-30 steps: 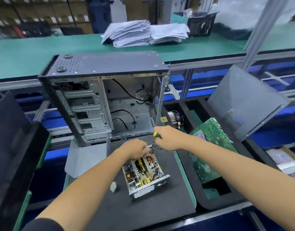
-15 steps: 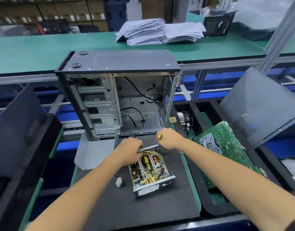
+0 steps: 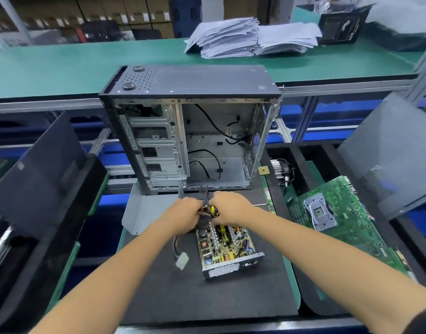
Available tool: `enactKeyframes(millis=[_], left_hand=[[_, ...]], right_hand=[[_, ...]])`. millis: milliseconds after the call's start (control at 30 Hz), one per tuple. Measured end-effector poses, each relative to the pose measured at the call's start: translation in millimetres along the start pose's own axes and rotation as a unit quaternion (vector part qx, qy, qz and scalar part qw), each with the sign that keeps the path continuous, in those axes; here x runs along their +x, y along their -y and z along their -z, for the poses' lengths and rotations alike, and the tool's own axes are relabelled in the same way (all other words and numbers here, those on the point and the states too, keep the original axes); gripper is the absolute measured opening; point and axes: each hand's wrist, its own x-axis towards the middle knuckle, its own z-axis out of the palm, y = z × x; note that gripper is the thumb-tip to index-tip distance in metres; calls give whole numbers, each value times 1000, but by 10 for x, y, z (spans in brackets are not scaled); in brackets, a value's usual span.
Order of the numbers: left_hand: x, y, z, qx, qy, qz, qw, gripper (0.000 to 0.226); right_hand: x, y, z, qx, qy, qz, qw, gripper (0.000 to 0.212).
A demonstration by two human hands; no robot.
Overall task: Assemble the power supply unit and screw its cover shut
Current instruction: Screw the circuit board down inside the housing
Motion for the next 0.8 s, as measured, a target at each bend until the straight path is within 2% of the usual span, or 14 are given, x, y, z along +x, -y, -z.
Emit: enactKeyframes(millis=[133,233,300,433,533,600,667,733,800], left_hand=[[28,19,130,-79,-42,-7,996,4],[60,9,215,-117,-66,13,991,10],[95,-11,285,-116,-35,24,992,16],[181,-16,425,-139,75,33,987,17],[226,-26,493,-303,119,71,943,24],[273,-73,511,-402,108,68,906,27],[340,-141,525,-457,88,59,883,32],[419,-194,537,-511,85,67,853,49],[496,-212,552,-533,94,76,837,70]], right_hand=[[-11,-17,20,73,-6,-37,997,31],[-34,-38,64,147,-14,-80,986,35],[-48,-58,82,180,-11,-105,978,36],[-67,-179,154,212,-3,-162,964,41],[-81,-320,224,206,9,-180,962,48],[-90,-376,241,215,7,-196,957,44],[-88,-395,245,224,6,-201,954,40],[-69,-399,265,236,13,-200,951,34],[-47,-416,303,255,17,-210,944,29]])
